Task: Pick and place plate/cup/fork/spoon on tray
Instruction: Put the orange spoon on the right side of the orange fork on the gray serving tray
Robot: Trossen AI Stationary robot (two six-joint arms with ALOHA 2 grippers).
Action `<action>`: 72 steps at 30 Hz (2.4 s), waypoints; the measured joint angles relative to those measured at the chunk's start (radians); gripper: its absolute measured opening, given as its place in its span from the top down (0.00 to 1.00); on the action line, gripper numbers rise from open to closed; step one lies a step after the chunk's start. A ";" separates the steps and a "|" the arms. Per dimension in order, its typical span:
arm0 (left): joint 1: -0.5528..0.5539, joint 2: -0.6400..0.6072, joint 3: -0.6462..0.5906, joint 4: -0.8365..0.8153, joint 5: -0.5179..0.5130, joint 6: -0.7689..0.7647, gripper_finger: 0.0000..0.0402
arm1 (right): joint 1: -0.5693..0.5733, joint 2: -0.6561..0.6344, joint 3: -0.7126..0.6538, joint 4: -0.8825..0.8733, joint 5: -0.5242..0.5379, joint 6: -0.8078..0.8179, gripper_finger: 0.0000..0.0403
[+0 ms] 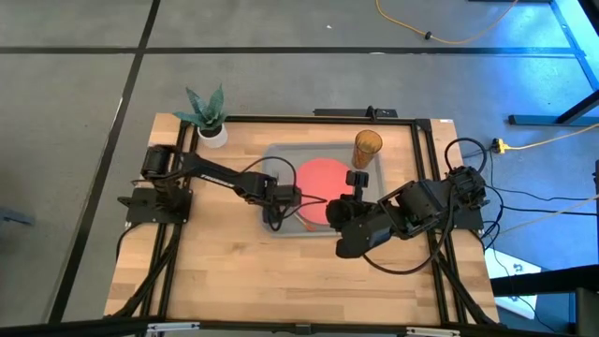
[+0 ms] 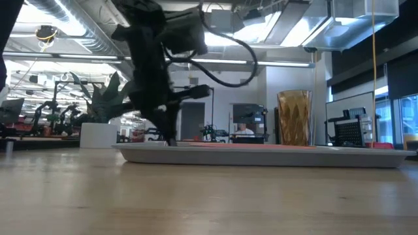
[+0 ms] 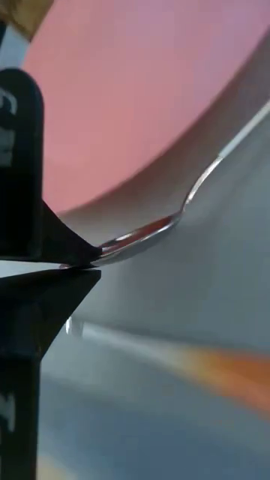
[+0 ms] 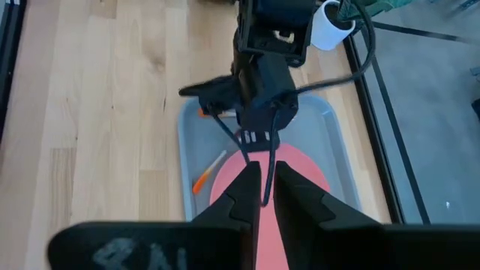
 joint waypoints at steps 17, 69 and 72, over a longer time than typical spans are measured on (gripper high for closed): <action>0.022 0.017 0.000 0.001 0.040 -0.151 0.94 | 0.000 0.000 0.000 -0.001 -0.001 -0.003 0.90; -0.015 0.003 0.000 0.009 -0.027 -0.332 0.93 | -0.002 -0.001 0.000 -0.001 -0.001 -0.003 0.90; -0.020 0.003 0.000 0.009 -0.080 -0.338 0.93 | -0.002 -0.001 0.000 -0.001 -0.001 -0.003 0.90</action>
